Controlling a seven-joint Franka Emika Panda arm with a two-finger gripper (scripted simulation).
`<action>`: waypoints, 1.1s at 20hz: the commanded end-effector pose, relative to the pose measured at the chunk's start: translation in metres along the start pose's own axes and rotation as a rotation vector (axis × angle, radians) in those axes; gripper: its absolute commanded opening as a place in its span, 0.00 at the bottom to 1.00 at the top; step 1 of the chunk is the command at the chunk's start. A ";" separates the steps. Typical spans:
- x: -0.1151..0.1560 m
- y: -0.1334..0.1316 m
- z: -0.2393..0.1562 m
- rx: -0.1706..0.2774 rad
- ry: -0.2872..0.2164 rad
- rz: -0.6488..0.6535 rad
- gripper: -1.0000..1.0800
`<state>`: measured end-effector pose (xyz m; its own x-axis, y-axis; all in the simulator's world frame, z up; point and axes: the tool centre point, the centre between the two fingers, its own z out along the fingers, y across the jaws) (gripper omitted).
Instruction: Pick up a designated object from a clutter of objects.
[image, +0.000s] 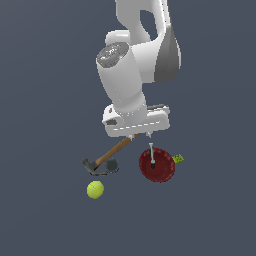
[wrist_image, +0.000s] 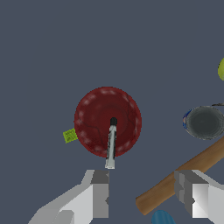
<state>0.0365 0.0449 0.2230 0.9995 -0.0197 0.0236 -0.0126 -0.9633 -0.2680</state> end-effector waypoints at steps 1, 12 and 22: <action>0.004 0.001 0.019 0.044 0.009 0.019 0.62; 0.009 0.018 0.101 0.187 0.055 0.138 0.62; 0.004 0.034 0.147 0.234 0.082 0.229 0.62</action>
<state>0.0445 0.0520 0.0772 0.9686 -0.2484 0.0127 -0.2112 -0.8486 -0.4851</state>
